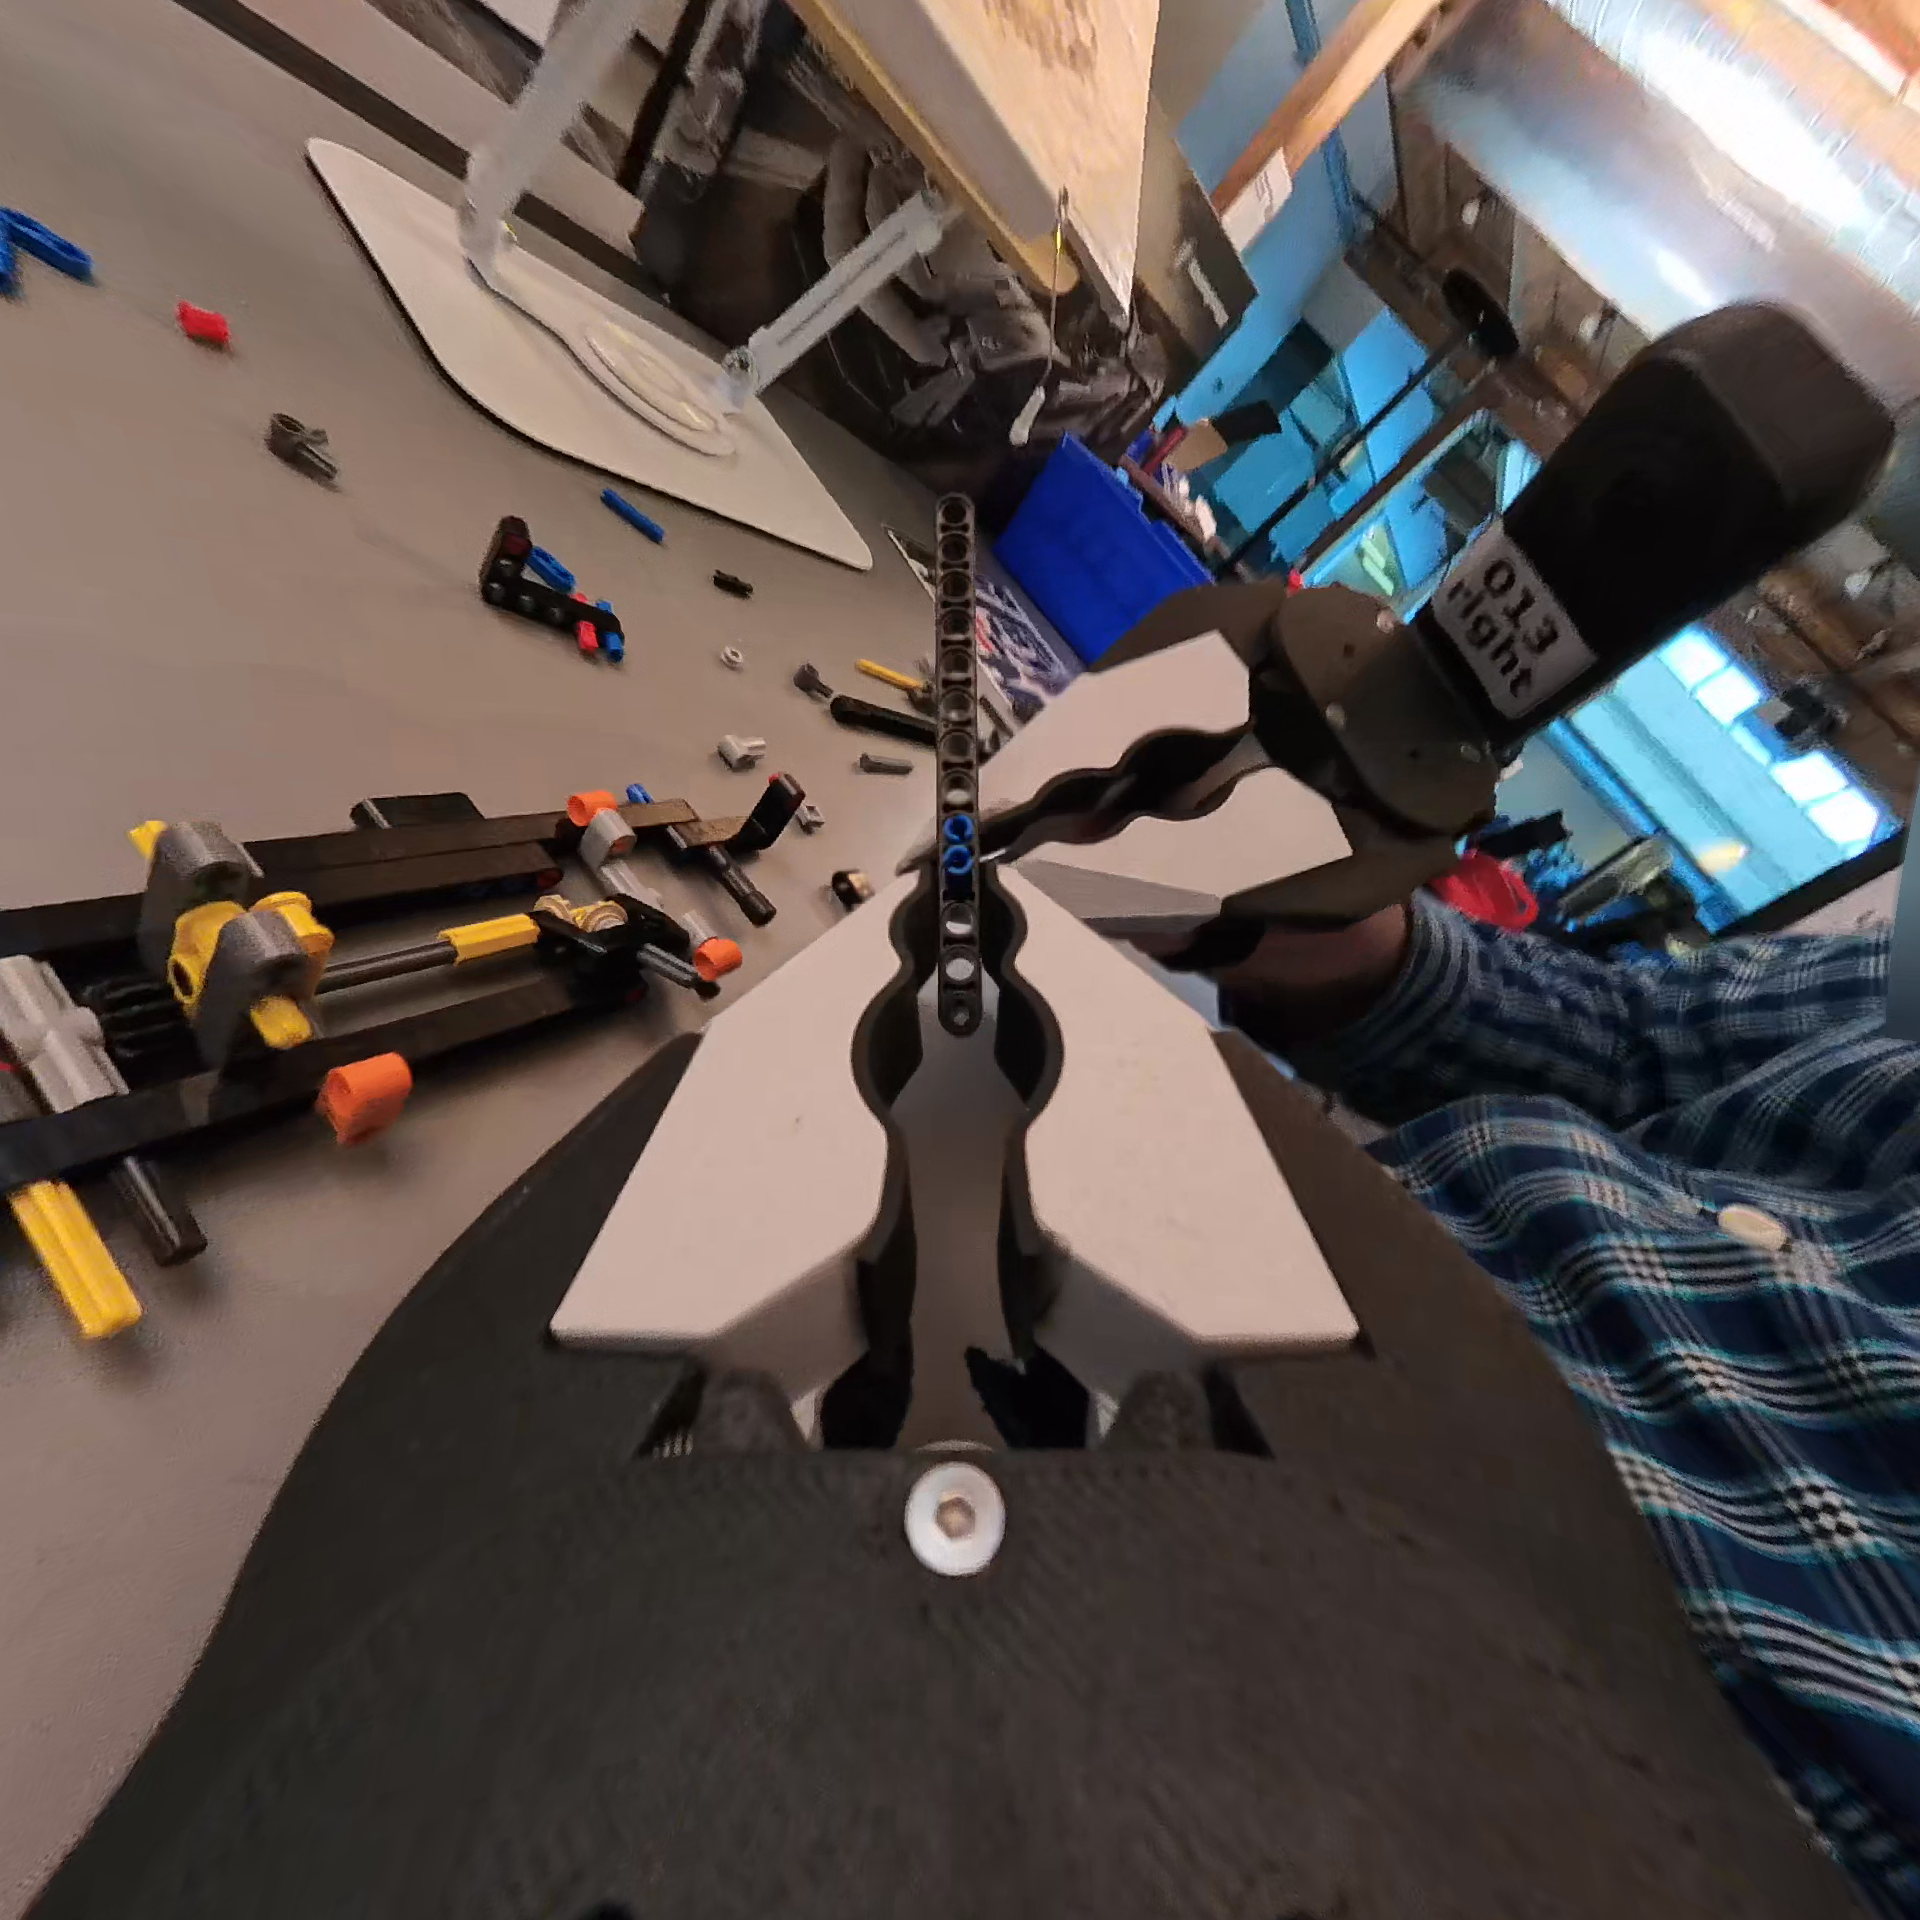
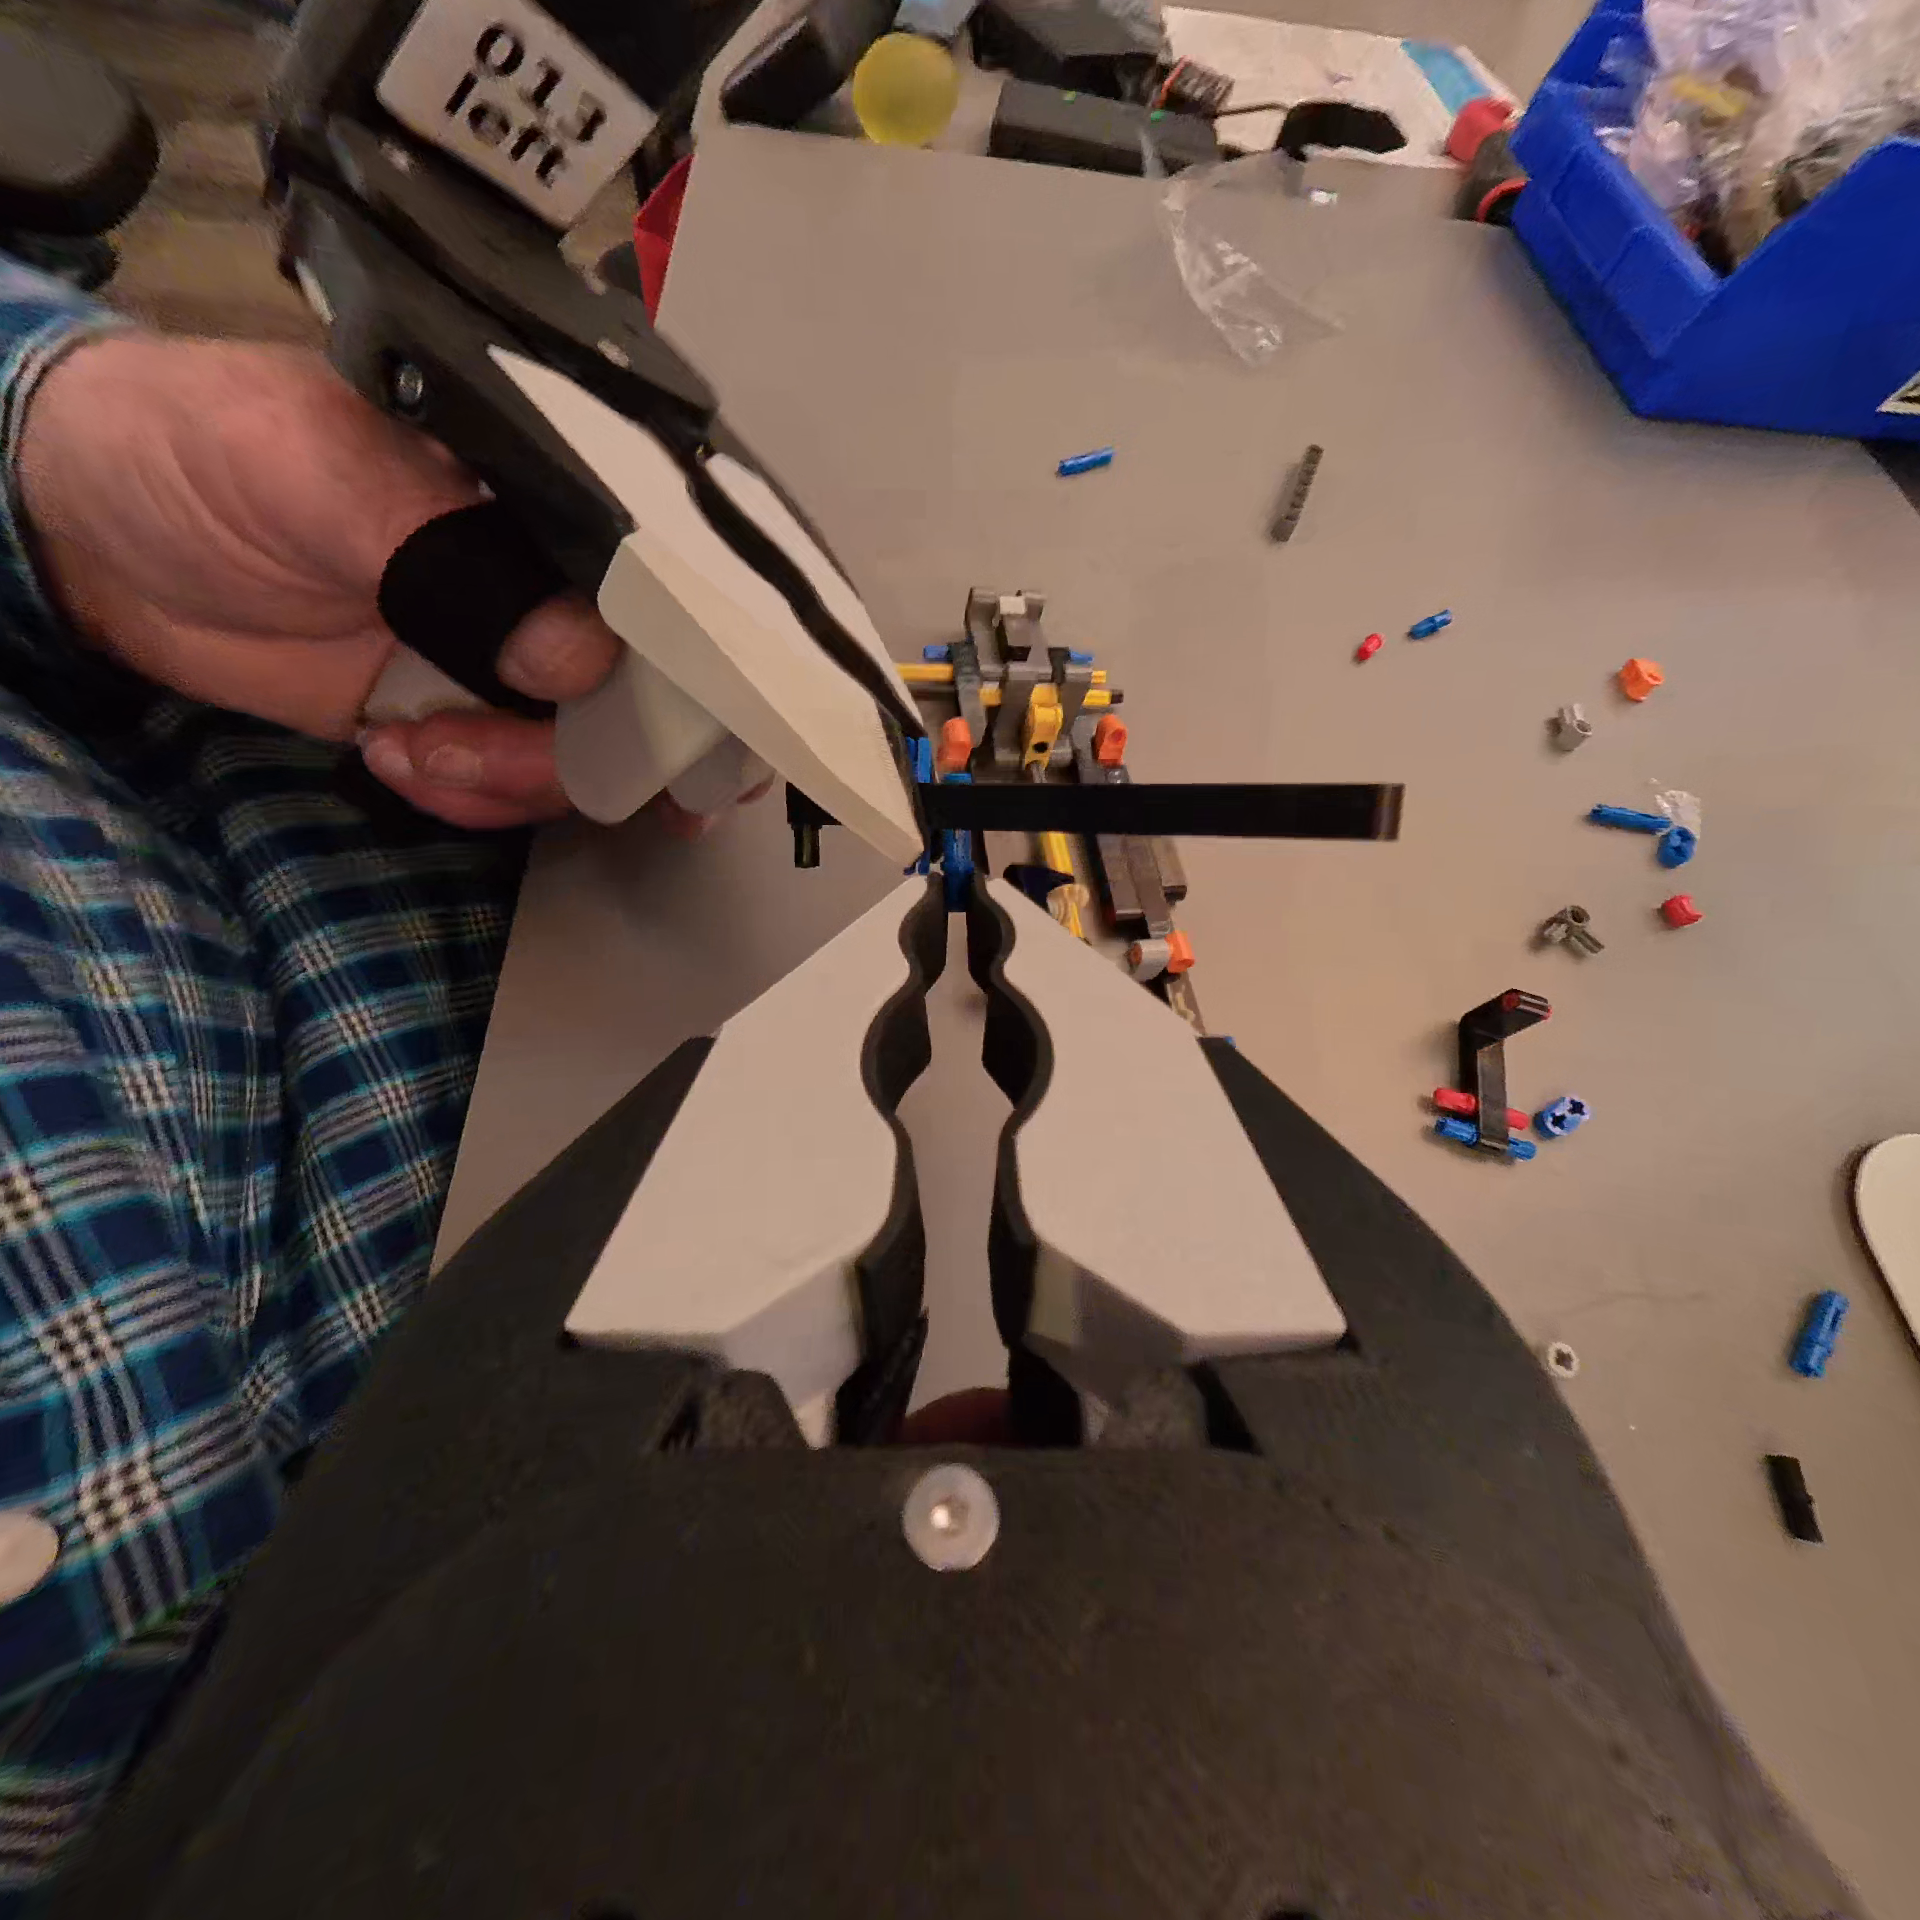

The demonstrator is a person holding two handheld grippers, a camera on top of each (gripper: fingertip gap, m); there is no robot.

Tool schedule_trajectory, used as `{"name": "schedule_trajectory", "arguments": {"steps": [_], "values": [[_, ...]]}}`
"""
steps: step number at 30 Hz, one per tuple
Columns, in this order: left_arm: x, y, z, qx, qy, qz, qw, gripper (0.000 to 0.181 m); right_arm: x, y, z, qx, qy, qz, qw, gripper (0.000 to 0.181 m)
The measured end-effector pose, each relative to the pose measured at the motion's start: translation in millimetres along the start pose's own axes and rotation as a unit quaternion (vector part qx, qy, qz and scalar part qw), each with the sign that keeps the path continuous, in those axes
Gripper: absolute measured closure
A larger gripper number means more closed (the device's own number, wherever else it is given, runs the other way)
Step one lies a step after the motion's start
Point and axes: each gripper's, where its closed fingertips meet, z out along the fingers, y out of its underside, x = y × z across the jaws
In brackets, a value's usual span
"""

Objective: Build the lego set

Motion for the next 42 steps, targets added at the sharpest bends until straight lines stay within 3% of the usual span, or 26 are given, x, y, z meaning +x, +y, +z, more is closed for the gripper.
{"name": "schedule_trajectory", "arguments": {"steps": [1,6,14,17,20,28,30,32,34,36,40,42], "values": [[0,-2,-1,0.01,0.002,-0.011,1.0,0.175,1,-2,1,0.007,0.007,0.007,1.0,0.18],[0,-9,-6,0.055,0.024,-0.065,0.996,0.175,1,-9,2,0.042,0.011,0.047,0.998,0.181],[1,-7,-5,0.068,0.038,-0.09,0.993,0.175,-1,-6,-1,0.026,0.011,-0.023,0.999,0.18],[0,-13,-9,0.095,0.039,-0.11,0.989,0.176,0,-12,1,0.052,0.038,0.035,0.997,0.18],[-2,-11,-9,0.094,0.038,-0.115,0.988,0.175,-1,-10,3,0.065,0.048,0.07,0.994,0.18],[5,-8,-6,0.088,0.054,-0.112,0.988,0.175,-6,-7,-6,0.074,0.033,0.029,0.996,0.18],[-17,-34,-29,0.174,0.049,-0.183,0.966,0.175,-10,-1,-5,0.07,0.041,0.049,0.995,0.18],[-7,-16,-18,0.124,0.032,-0.122,0.984,0.175,-16,2,-6,0.072,0.061,0.048,0.994,0.18],[-8,-16,-17,0.132,0.044,-0.154,0.978,0.175,-11,2,-9,0.056,0.058,0.045,0.996,0.181],[-10,-18,-19,0.132,0.039,-0.15,0.979,0.176,-10,20,-9,0.009,0.022,0.067,0.997,0.18],[-9,-12,-12,0.103,0.03,-0.137,0.985,0.175,-2,61,-23,-0.063,0.038,0.035,0.997,0.18],[-8,-8,-8,0.088,0.031,-0.14,0.986,0.176,-1,73,-30,-0.088,0.015,0.064,0.994,0.18]]}}
